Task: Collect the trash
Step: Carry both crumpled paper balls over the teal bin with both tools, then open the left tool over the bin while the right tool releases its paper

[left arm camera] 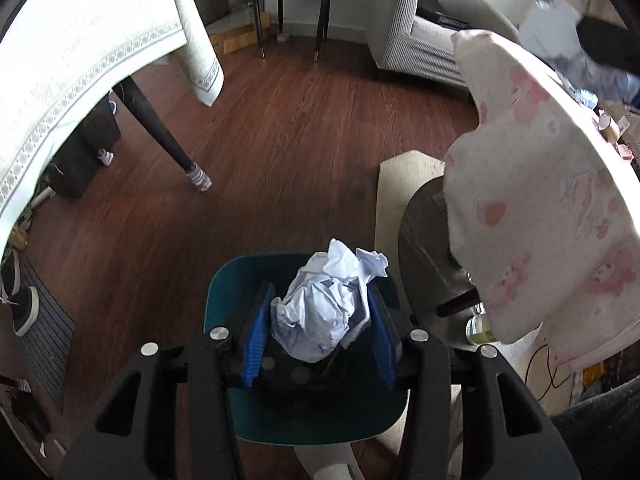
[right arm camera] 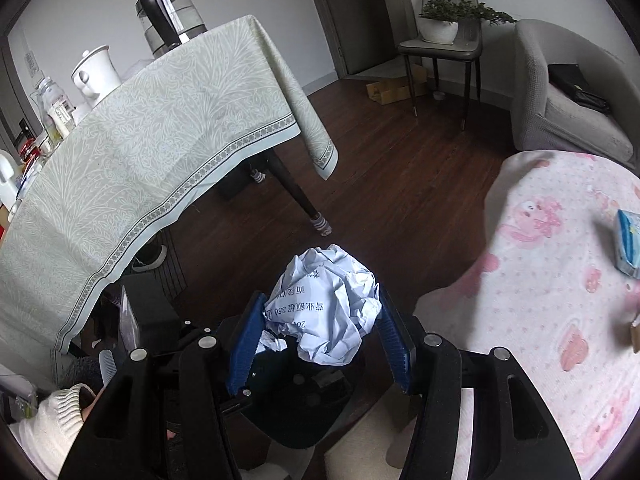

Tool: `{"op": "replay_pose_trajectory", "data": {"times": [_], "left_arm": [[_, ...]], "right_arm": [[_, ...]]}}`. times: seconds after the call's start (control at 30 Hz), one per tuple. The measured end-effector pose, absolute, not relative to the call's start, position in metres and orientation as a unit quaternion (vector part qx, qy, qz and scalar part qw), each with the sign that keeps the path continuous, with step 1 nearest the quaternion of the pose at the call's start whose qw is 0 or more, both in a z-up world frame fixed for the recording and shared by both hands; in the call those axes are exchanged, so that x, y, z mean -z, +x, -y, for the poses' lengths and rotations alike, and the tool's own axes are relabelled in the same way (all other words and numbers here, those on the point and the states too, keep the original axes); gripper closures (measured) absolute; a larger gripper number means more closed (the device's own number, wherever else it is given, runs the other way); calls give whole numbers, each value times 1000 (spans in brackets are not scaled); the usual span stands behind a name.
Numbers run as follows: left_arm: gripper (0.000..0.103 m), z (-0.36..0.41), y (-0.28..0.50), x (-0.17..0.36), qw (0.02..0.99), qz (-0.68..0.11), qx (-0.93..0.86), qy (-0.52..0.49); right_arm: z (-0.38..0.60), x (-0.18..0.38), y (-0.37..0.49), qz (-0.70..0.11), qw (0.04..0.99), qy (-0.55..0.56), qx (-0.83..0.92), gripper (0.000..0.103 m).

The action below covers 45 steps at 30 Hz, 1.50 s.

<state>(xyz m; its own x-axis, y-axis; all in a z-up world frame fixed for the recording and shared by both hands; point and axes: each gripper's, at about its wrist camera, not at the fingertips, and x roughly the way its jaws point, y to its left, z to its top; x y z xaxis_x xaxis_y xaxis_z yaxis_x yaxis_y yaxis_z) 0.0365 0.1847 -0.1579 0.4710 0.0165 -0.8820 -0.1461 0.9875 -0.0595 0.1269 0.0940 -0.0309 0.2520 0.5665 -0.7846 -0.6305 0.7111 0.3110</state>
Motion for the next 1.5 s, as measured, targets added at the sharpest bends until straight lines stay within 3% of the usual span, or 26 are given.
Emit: {"op": "replay_pose_trajectory", "data": {"times": [0.4,0.6,1.13,1.5], "left_arm": [[53,-222,25,210,808,-580,-48,-89],[43,-228,19,219,805,-586,-52,-80],[42,-253,5,162,864,-492,-74,-75],[52,-254,3,117,892,-442,-80,-54]], "right_arm": [[-152,59,124,-510,763,-65,-392,47],[-170,84,127,-536,747,-80,-385,47],[-188,156,121,-594,711,-114,-359,47],[-191,205,96,-614,690,-135,-359,47]]}}
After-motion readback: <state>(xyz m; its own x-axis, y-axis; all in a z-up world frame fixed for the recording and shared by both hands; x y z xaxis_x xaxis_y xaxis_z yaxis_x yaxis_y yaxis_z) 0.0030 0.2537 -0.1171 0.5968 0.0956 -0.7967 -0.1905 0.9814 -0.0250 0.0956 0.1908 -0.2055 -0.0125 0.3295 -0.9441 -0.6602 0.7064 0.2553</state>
